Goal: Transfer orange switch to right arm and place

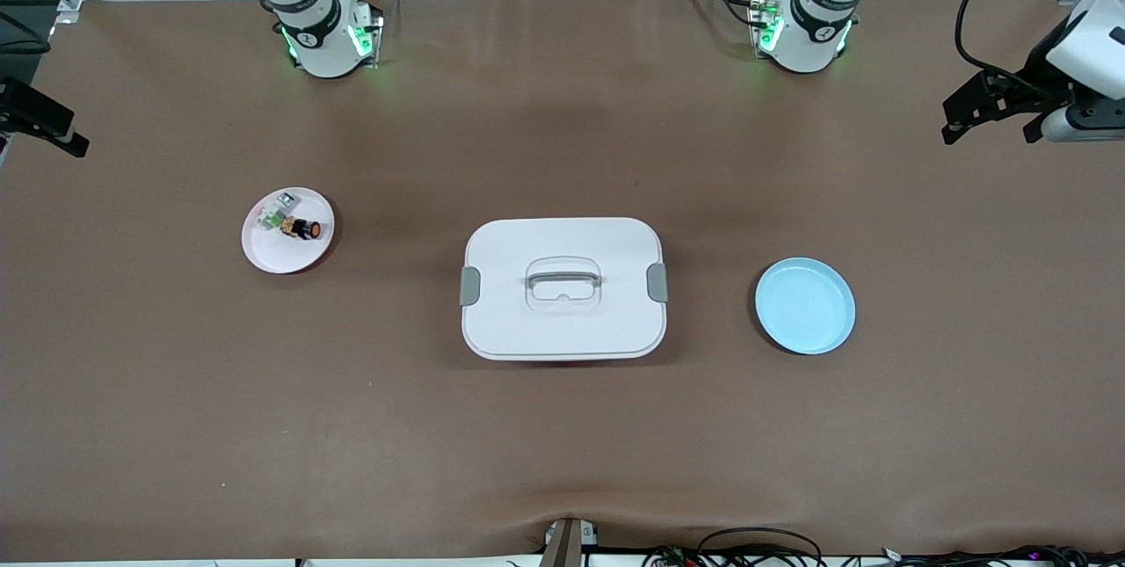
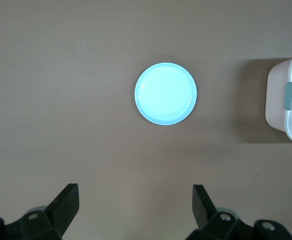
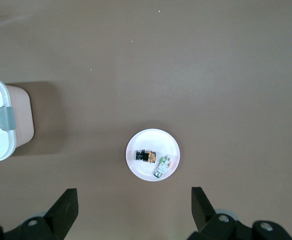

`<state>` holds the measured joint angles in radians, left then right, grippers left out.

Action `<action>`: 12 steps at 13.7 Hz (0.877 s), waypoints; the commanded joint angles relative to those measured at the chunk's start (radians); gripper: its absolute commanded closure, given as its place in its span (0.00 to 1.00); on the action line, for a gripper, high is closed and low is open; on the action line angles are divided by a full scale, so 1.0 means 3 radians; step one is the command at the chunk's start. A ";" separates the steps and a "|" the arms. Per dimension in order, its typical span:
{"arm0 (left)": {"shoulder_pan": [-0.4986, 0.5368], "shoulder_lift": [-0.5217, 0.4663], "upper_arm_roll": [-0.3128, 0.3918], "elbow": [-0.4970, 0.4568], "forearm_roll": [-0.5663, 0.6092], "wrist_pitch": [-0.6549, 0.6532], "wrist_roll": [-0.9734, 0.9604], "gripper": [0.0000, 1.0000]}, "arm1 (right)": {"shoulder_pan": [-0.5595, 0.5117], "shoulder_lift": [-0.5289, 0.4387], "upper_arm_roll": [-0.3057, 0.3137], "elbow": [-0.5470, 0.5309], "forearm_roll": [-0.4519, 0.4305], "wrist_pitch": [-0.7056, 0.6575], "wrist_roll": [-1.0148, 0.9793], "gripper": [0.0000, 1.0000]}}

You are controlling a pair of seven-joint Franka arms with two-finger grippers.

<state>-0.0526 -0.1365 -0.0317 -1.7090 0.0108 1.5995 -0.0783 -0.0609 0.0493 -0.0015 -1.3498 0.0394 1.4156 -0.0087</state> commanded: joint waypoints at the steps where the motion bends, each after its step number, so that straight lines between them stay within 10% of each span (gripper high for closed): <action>1: 0.0017 0.0051 0.0003 0.0057 -0.0031 0.0007 0.0056 0.00 | 0.0024 -0.0001 -0.0010 -0.0011 0.0002 0.0037 0.0044 0.00; 12: 0.0017 0.0020 0.0019 0.0057 -0.0031 0.0017 0.0056 0.00 | 0.0111 -0.0006 -0.0010 -0.0016 -0.0253 0.0006 0.0039 0.00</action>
<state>-0.0519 -0.1259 -0.0278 -1.7020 0.0108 1.6055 -0.0783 -0.0482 0.0525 -0.0015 -1.3525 0.0169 1.4174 -0.0087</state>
